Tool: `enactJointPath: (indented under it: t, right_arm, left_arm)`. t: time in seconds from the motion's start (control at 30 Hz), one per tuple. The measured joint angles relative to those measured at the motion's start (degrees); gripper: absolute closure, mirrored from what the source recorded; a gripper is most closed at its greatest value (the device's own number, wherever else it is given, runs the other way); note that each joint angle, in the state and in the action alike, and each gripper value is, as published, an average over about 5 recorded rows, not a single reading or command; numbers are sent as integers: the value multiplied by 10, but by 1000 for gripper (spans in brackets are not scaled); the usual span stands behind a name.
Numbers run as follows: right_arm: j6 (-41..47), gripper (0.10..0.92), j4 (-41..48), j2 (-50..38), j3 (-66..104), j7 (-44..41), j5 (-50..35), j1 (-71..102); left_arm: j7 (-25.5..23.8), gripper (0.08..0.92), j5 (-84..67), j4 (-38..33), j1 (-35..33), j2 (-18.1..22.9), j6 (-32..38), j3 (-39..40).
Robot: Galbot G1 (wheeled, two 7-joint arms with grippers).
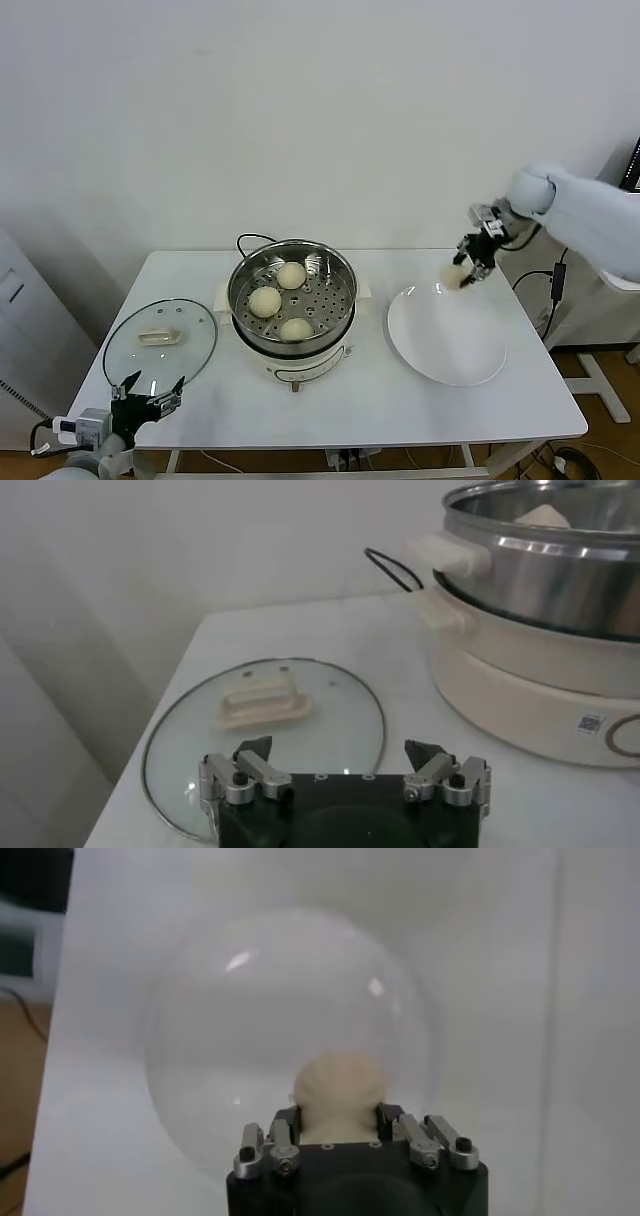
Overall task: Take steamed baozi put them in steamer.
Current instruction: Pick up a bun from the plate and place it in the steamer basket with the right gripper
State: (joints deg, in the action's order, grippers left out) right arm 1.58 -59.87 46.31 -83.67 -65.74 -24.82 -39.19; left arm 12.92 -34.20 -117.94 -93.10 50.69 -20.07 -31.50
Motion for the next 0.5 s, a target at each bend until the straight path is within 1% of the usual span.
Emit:
enactJointPath:
  t: [0.23, 0.5]
  right_arm:
    - [72, 542, -62, 28, -71, 31, -105, -87]
    - [138, 541, -97, 77, -102, 75, -201, -126]
  left_arm:
    - [0, 177, 0, -2, 0, -2, 1, 0]
    - [0, 177, 0, -6, 3, 0, 2, 1]
